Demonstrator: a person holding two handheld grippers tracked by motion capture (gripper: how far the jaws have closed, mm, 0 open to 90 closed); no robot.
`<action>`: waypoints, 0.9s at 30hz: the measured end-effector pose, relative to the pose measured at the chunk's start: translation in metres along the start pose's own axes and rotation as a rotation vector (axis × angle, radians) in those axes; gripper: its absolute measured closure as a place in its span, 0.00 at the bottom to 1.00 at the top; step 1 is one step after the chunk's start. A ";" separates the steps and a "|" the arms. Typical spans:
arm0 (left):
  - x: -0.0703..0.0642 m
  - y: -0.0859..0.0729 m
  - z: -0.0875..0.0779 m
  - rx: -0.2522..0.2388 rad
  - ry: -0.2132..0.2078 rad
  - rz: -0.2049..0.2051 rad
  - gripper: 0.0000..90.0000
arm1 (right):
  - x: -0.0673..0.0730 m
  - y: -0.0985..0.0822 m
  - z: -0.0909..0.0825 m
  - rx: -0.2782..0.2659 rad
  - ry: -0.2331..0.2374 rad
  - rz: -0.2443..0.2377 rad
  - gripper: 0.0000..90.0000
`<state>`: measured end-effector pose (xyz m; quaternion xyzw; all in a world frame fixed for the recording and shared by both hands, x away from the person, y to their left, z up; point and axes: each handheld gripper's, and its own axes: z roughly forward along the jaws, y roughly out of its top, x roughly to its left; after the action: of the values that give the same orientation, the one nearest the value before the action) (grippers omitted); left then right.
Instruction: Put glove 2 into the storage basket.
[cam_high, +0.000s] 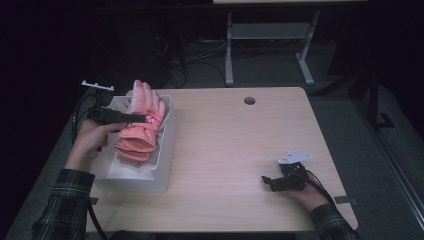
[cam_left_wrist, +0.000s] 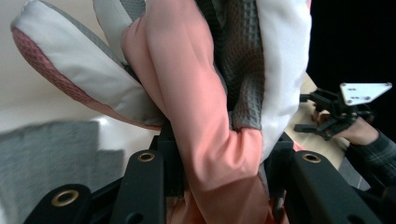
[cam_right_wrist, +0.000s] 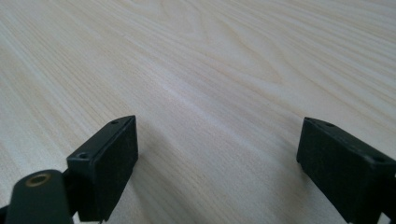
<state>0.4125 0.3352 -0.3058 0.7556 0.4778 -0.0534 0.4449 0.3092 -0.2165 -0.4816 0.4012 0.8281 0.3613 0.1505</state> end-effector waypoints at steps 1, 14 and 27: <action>0.004 -0.003 -0.001 -0.007 -0.003 -0.015 0.67 | 0.000 0.000 0.000 0.000 0.000 0.000 0.13; 0.041 -0.033 0.034 0.103 0.060 -0.074 0.66 | 0.000 0.000 0.000 0.001 -0.001 0.003 0.13; 0.054 -0.054 0.073 0.177 0.080 -0.074 0.50 | 0.000 0.000 0.000 -0.001 -0.004 -0.001 0.13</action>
<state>0.4247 0.3263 -0.4107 0.7754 0.5161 -0.0814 0.3546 0.3091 -0.2166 -0.4817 0.4018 0.8278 0.3606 0.1526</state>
